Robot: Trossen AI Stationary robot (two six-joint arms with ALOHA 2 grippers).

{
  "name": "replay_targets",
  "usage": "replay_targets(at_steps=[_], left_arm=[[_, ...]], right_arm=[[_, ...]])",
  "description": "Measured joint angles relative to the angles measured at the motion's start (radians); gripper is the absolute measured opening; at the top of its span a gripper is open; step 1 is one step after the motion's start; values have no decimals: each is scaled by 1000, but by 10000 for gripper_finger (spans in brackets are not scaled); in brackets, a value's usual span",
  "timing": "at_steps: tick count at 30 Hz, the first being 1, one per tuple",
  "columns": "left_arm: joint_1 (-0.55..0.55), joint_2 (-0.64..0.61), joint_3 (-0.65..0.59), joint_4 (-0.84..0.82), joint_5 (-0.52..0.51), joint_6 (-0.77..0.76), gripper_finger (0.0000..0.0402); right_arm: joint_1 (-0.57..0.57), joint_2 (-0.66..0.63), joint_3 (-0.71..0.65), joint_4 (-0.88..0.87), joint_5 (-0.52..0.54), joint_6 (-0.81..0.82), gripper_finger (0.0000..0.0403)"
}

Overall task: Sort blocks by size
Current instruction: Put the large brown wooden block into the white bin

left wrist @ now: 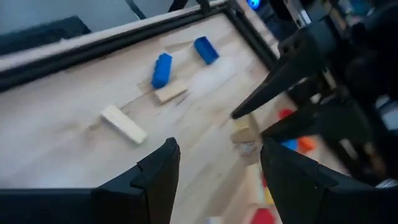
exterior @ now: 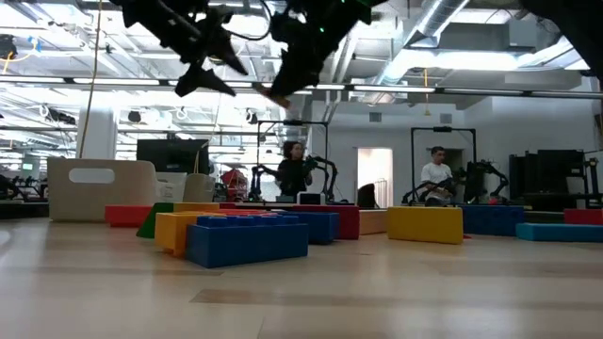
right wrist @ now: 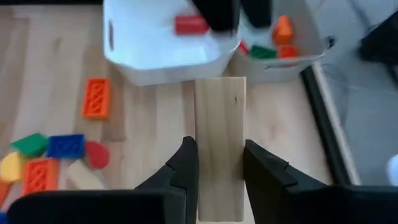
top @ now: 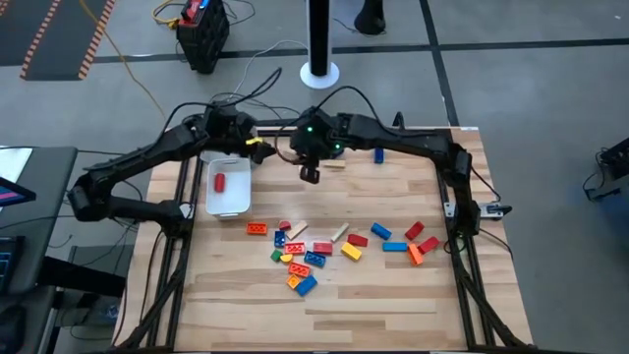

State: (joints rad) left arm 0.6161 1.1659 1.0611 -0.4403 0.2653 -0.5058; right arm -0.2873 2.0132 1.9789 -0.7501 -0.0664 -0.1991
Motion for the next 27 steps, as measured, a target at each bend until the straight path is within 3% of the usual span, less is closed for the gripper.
replay_targets(at_steps=[6,23,27], left_arm=[[-28,1,0,32,0,-134,212],[-88,32,0,45,-72,-172,212],[-88,31,0,44,-71,-153,185]], right_arm=[[30,0,7,32,103,0,124],[61,0,8,104,107,6,126],[77,0,8,105,108,-15,127]])
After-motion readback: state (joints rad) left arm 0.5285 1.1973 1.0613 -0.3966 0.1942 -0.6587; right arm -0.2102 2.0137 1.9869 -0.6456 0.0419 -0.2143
